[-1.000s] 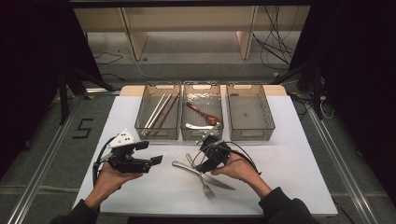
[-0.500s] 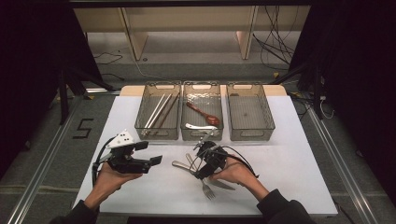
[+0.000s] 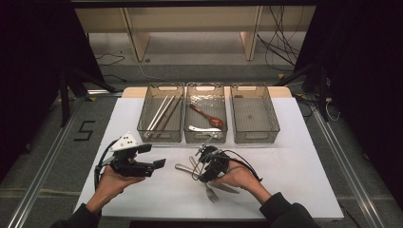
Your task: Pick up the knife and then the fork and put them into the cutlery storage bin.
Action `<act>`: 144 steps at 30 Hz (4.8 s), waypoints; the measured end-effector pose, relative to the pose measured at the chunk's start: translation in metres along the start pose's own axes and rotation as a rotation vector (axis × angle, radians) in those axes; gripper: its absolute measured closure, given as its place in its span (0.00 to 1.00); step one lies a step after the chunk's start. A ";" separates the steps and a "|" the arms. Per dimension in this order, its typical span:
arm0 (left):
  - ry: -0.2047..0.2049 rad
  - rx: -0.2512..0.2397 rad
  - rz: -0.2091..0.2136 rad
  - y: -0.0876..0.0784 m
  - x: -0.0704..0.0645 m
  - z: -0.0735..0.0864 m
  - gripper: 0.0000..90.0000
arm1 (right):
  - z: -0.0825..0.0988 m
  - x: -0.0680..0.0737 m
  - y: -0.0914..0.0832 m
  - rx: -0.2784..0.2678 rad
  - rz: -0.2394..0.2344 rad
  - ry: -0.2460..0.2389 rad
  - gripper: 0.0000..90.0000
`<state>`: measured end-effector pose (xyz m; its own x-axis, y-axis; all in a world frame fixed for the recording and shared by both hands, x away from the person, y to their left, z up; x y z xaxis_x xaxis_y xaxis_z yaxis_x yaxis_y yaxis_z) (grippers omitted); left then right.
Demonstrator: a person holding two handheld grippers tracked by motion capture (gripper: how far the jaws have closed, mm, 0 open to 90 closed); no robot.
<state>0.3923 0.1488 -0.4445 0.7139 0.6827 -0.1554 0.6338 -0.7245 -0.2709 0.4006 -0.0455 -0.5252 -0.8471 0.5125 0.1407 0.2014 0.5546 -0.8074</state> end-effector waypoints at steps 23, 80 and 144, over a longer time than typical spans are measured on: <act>0.003 0.008 0.007 0.000 -0.001 0.001 0.21 | 0.006 -0.006 0.009 0.059 0.034 -0.046 0.89; -0.002 0.007 0.003 -0.001 0.001 0.001 0.21 | -0.015 -0.033 -0.046 -0.133 0.050 0.025 0.96; -0.019 -0.005 0.000 -0.002 0.003 0.000 0.21 | -0.034 -0.221 -0.131 -0.295 0.460 0.393 0.99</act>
<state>0.3932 0.1520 -0.4444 0.7083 0.6841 -0.1739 0.6352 -0.7252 -0.2656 0.5778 -0.2091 -0.4309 -0.4123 0.9089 0.0633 0.6720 0.3503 -0.6524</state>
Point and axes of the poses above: each handheld gripper's, and its own axes: y roughly forward along the jaws, z roughly out of its underside, x roughly to its left, the point moved 8 cm from there along y, roughly forward along the jaws, and after that the axes turned 15 degrees about -x, right-handed, at the moved point
